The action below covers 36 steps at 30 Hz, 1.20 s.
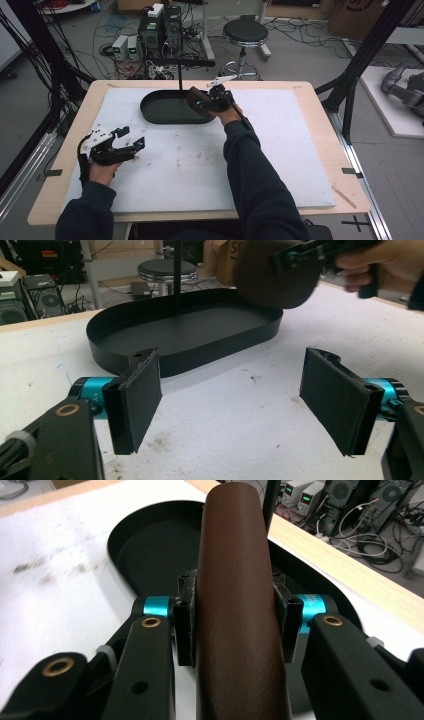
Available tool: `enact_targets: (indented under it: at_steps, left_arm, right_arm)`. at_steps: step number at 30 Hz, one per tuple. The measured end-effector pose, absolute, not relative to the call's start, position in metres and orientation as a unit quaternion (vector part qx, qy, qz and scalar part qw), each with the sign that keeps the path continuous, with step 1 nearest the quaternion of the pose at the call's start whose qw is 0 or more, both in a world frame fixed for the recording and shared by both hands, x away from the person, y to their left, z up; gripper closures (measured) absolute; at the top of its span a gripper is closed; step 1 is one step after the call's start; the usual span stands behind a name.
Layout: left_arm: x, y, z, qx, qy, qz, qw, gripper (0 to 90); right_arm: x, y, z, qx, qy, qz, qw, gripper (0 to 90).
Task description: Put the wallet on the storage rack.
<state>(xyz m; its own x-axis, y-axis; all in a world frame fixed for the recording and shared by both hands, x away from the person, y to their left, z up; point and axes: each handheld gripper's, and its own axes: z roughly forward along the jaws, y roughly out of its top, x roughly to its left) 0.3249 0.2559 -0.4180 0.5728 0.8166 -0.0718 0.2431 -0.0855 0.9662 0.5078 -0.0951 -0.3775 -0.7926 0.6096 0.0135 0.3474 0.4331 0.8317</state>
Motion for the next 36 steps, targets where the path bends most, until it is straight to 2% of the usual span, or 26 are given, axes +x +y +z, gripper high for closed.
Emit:
enact_targets:
  at_steps: [5,10,16,17,19,20,23,26,30,33,36]
  left_arm:
    - [0.325,0.256,-0.418,0.689,0.384,0.256,0.559,24.5]
    - [0.325,0.257,-0.418,0.689,0.383,0.257,0.559,24.5]
    - [0.325,0.257,-0.419,0.689,0.385,0.257,0.558,24.5]
    - [0.325,0.257,-0.419,0.689,0.385,0.256,0.559,24.5]
    - [0.325,0.257,-0.419,0.688,0.385,0.257,0.559,24.5]
    - [0.325,0.257,-0.419,0.688,0.385,0.256,0.559,24.5]
    - [0.325,0.257,-0.419,0.689,0.385,0.256,0.559,24.5]
    - [0.325,0.256,-0.419,0.689,0.386,0.256,0.558,24.5]
    - [0.325,0.256,-0.419,0.688,0.386,0.255,0.560,24.5]
    - [0.325,0.256,-0.419,0.687,0.386,0.254,0.560,24.5]
    - [0.326,0.256,-0.419,0.683,0.388,0.252,0.565,24.5]
  right_arm:
    - [0.524,-0.076,-0.389,0.302,0.833,0.446,0.126,63.3]
    - [0.531,-0.057,-0.402,0.307,0.834,0.440,0.126,63.2]
    - [0.538,-0.049,-0.419,0.332,0.822,0.453,0.093,62.2]
    - [0.539,-0.050,-0.419,0.336,0.819,0.456,0.095,60.3]
    - [0.541,-0.052,-0.420,0.348,0.817,0.446,0.116,47.7]
    - [0.541,-0.054,-0.419,0.352,0.816,0.442,0.121,47.3]
    - [0.542,-0.062,-0.414,0.361,0.815,0.432,0.137,38.5]
    - [0.542,-0.071,-0.407,0.375,0.808,0.424,0.163,36.0]
    - [0.538,-0.086,-0.395,0.378,0.802,0.430,0.172,35.3]
    - [0.530,-0.101,-0.384,0.370,0.807,0.427,0.170,33.8]
    - [0.513,-0.123,-0.374,0.353,0.803,0.440,0.191,34.9]
